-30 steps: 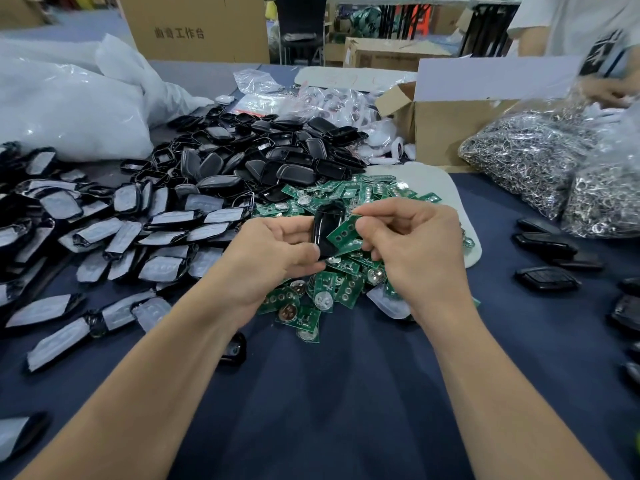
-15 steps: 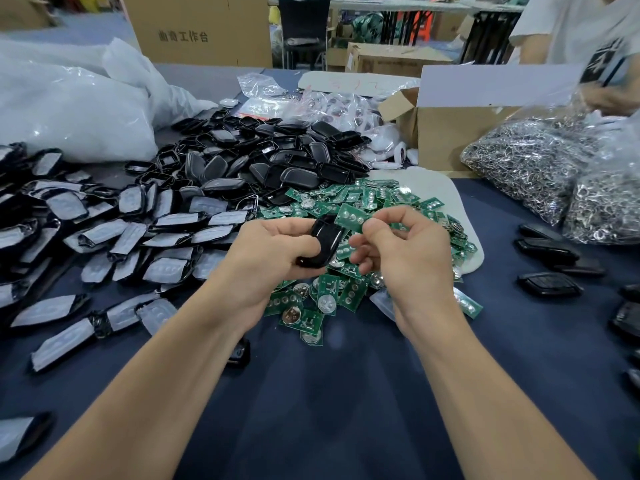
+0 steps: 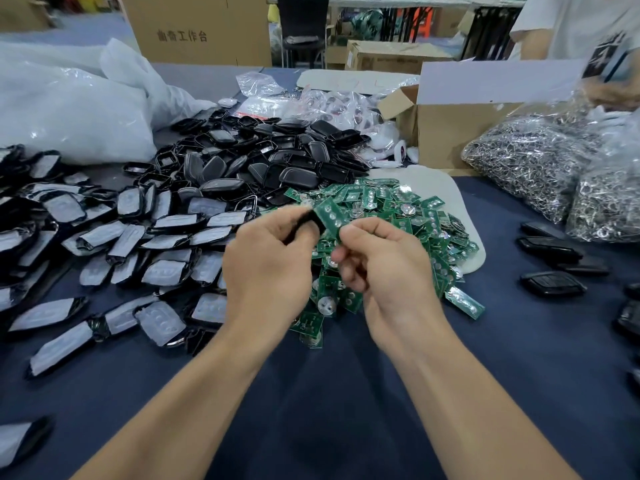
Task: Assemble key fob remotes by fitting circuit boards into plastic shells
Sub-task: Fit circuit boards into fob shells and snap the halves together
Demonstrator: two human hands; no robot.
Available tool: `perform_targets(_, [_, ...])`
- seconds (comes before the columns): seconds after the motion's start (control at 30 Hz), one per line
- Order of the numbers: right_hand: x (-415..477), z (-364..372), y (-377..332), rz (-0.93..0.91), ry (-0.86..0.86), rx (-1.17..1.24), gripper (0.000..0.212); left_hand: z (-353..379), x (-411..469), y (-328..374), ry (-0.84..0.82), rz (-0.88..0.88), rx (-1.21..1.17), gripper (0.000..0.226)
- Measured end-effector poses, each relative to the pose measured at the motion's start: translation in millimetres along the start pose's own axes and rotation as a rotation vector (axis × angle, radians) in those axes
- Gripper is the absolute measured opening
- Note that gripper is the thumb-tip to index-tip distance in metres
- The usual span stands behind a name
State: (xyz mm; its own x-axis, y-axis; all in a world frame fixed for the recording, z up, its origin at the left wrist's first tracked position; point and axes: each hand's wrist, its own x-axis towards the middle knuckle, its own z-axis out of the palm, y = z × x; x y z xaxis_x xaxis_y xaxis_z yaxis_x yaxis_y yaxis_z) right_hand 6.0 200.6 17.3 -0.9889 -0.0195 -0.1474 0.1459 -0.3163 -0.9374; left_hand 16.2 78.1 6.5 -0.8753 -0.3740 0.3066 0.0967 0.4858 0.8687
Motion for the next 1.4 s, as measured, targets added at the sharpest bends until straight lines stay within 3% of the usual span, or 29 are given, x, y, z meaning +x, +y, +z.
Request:
perform_targets(0.07, [-0.8,4.2,2.3,0.021,0.016,-0.006,0.024,2.5,-1.7,-1.4,-0.052,-0.047,-0.028,0.011])
perform_targets(0.23, [5.9,-2.5,1.6,-0.026,0.124,-0.095,0.023,-4.7,7.7,2.5,-0.393,-0.252,-0.45,0.018])
perform_targets(0.4, [9.8,-9.7,-3.2,-0.071,0.097,-0.264,0.026,-15.9,17.4,-3.0,-0.585,-0.346,-0.537,0.025])
perform_targets(0.53, [8.5,-10.9,-6.0,-0.065,0.077,-0.258,0.031,-11.5,15.6,-1.3,-0.396,-0.421,-0.676,0.037])
perform_targets(0.63, [5.2,-6.7,-3.5,-0.02,0.065,-0.19,0.035,-3.9,11.9,2.3,-0.177,-0.444,-0.679,0.032])
perform_targets(0.73, [1.7,1.4,2.9,0.031,0.077,-0.187,0.032,0.5,7.3,3.6,-0.085,-0.472,-0.697,0.03])
perform_targets(0.83, [0.1,7.0,6.4,0.087,0.083,-0.11,0.019,3.0,4.7,4.0,-0.096,-0.481,-0.737,0.029])
perform_targets(1.0, [2.9,5.9,5.8,0.103,0.127,-0.067,0.016,3.9,4.5,3.7,-0.139,-0.439,-0.771,0.039])
perform_targets(1.1, [3.8,4.4,5.2,0.086,0.115,-0.096,0.02,3.3,4.6,4.7,-0.156,-0.395,-0.78,0.045])
perform_targets(1.4, [7.4,-0.8,2.6,0.031,0.067,-0.105,0.037,1.6,6.5,4.8,-0.155,-0.451,-0.805,0.027])
